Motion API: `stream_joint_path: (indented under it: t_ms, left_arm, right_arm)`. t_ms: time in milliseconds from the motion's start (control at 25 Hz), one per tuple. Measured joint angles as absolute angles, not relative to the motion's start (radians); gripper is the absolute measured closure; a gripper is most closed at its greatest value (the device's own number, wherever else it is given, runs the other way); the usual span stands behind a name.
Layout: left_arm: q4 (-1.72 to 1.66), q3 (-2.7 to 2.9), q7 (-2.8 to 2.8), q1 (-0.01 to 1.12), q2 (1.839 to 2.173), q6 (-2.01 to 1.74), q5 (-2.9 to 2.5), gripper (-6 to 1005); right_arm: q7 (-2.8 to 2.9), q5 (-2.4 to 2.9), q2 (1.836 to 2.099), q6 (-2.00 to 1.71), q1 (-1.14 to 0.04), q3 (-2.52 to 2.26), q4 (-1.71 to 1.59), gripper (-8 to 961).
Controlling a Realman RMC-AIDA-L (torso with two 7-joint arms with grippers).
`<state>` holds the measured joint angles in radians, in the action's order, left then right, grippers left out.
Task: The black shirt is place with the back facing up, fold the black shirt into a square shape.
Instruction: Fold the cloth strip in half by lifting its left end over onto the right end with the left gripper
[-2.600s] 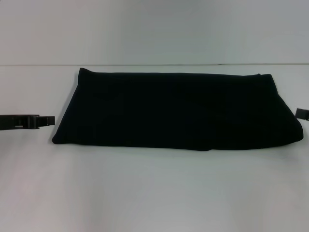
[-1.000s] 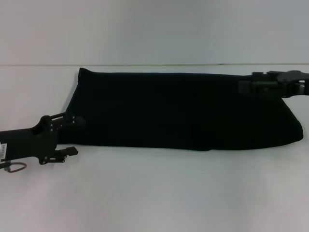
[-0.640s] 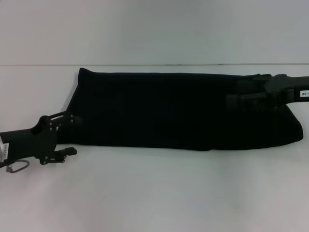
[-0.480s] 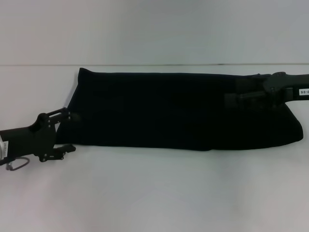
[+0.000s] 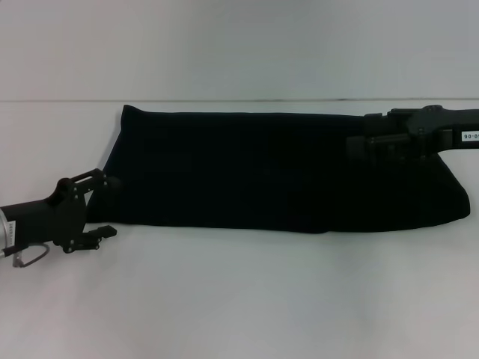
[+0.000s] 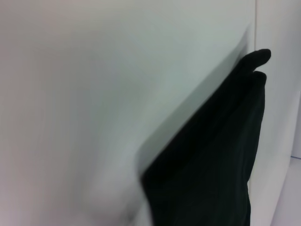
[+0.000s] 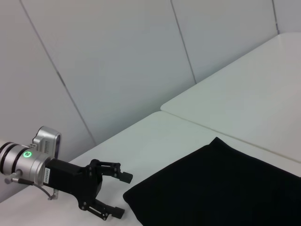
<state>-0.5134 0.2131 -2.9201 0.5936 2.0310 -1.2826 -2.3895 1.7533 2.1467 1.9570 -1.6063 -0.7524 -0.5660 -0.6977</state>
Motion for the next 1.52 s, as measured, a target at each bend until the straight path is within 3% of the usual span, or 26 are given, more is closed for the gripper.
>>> stream_joint_path:
  t_ms: [1520]
  left_arm:
    - [-0.514, 0.218, -2.932, 0.592, 2.030, -1.198, -2.395, 95]
  right_arm:
    - [1.763, 2.131, 1.970, -1.605, -0.746, -0.566, -0.698, 22]
